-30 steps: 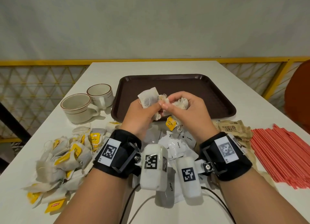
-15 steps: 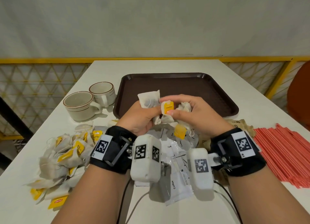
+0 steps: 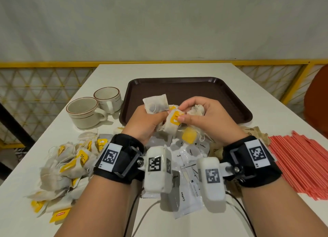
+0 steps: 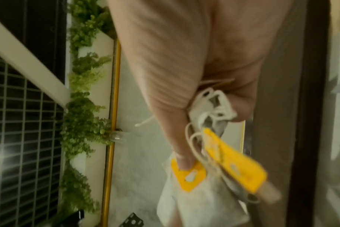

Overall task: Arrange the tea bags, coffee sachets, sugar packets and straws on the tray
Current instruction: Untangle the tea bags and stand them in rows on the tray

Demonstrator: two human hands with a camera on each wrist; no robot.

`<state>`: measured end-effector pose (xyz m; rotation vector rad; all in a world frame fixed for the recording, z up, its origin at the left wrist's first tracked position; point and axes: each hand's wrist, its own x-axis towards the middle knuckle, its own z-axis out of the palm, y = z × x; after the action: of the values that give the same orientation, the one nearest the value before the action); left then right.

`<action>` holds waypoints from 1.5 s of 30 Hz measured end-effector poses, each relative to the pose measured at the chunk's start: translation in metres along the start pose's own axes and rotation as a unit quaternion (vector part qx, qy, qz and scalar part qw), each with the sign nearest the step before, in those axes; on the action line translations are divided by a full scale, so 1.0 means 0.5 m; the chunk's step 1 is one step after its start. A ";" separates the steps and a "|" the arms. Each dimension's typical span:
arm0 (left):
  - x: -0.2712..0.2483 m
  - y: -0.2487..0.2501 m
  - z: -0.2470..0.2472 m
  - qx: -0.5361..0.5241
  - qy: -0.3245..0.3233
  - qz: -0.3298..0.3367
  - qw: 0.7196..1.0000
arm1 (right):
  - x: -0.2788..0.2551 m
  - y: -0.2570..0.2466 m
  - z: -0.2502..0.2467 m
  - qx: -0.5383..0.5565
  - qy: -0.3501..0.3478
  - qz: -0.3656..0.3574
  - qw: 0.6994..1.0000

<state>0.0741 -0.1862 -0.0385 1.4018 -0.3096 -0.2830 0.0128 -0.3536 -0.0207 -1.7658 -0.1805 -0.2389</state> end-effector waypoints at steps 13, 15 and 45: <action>-0.005 0.008 0.000 0.035 -0.068 -0.004 0.997 | 0.001 0.003 0.003 -0.070 0.033 0.020 0.997; -0.006 0.010 0.004 0.039 -0.047 -0.003 0.998 | 0.004 0.008 0.001 -0.076 0.051 0.020 0.996; -0.031 0.046 -0.013 0.088 -0.192 0.141 0.967 | -0.005 0.003 -0.020 0.165 -0.136 0.088 0.973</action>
<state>0.0626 -0.1710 -0.0172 1.4520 -0.8638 -0.2958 0.0104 -0.3636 -0.0210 -1.4659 -0.2445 0.1563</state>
